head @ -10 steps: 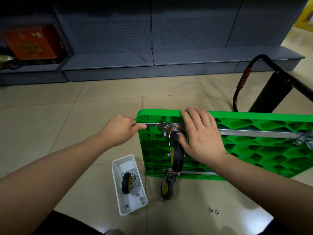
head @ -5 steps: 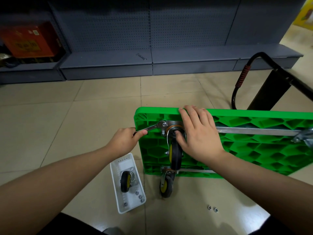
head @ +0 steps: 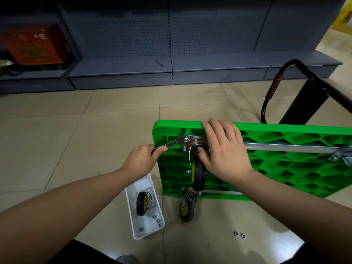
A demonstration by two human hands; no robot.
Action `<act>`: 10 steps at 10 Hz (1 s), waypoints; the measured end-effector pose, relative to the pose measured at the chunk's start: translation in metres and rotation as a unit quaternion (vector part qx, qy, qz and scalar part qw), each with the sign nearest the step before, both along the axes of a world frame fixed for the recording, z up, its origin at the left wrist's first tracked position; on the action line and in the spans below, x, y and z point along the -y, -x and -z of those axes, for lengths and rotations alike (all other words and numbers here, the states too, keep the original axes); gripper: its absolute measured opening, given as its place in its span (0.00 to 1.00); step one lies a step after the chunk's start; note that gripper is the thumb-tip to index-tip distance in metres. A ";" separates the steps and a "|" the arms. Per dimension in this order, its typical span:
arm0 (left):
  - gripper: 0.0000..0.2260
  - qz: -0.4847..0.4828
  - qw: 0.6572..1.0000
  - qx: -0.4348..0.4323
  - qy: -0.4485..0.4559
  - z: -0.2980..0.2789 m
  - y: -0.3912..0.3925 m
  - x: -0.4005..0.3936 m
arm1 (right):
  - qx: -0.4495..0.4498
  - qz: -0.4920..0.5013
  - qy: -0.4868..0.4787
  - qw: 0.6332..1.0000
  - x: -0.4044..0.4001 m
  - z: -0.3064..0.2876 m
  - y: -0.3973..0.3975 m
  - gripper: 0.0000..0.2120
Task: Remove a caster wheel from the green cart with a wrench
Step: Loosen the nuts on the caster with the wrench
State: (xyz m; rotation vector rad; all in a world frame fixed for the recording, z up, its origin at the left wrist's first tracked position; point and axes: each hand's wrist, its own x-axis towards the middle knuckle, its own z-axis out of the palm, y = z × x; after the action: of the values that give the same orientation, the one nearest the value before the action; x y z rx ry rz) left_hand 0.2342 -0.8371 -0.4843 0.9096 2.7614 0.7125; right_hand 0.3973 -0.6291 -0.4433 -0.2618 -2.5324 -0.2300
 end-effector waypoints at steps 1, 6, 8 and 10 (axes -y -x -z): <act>0.27 -0.001 1.000 -0.002 -0.004 0.002 0.000 0.000 | -0.001 0.002 0.000 1.000 0.000 0.000 0.001 0.31; 0.27 -0.015 0.999 0.018 -0.037 0.004 -0.004 0.000 | -0.001 -0.002 -0.003 1.000 -0.001 0.000 0.000 0.31; 0.29 -0.039 0.997 0.062 -0.034 0.011 -0.024 -0.004 | 0.002 -0.003 0.001 1.000 0.000 0.000 0.000 0.32; 0.31 -0.048 0.981 0.178 -0.066 0.033 -0.053 -0.028 | 0.003 -0.002 0.001 1.000 -0.002 -0.001 -0.001 0.32</act>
State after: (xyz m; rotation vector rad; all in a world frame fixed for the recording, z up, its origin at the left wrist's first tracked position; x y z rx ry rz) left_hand 0.2872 -0.8090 -0.5172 0.6021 2.4746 0.9775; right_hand 0.3980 -0.6276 -0.4423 -0.2562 -2.5395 -0.2267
